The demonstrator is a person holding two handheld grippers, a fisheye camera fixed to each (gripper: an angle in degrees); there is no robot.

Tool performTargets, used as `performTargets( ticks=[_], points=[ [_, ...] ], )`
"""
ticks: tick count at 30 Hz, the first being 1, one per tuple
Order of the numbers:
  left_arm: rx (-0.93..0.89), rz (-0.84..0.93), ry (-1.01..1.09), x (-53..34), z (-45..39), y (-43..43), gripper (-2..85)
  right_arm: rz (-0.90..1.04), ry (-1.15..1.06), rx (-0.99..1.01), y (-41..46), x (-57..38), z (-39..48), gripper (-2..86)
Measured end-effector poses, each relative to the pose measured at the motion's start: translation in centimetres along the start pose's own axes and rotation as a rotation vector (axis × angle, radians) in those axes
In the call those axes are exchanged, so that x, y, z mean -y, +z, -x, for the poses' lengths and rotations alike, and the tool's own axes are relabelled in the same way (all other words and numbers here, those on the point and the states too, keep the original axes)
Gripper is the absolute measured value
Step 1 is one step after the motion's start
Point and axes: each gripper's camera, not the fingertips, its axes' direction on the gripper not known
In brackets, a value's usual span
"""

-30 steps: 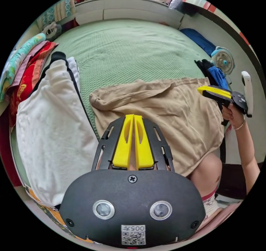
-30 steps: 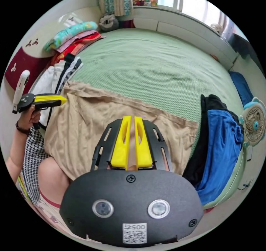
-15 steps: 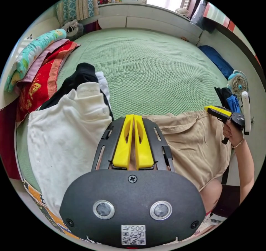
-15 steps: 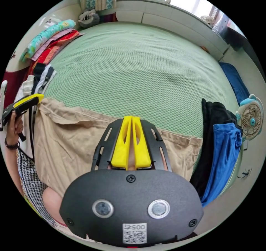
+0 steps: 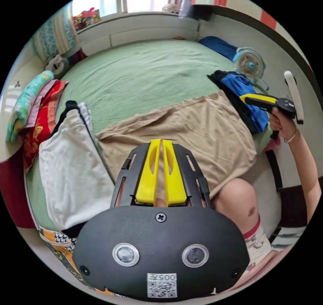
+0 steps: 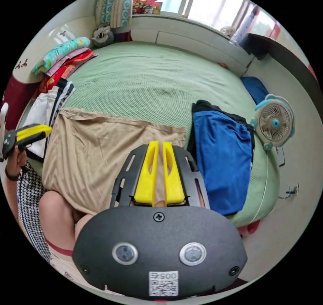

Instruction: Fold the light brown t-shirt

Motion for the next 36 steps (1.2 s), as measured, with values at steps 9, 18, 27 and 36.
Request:
performTargets(
  ticks=[9, 18, 27, 36],
  points=[
    [-0.248, 0.033, 0.25, -2.9, -20.3, 1.9, 7.3, -0.029, 0.066, -0.006, -7.1, -9.1, -5.9, 4.3],
    [-0.197, 0.165, 0.195, -3.8, -32.8, 10.3, 12.2, -0.008, 0.102, 0.049, -8.9, -16.0, -9.8, 6.0],
    [-0.095, 0.154, 0.022, -4.0, -35.5, 15.9, 8.8, -0.017, 0.1, 0.067, -8.6, -18.9, -12.9, 7.3],
    [-0.024, 0.178, -0.005, -4.6, -37.5, 16.6, 6.6, 0.0, 0.142, 0.113, -7.2, -20.1, -16.2, 7.4]
  ],
)
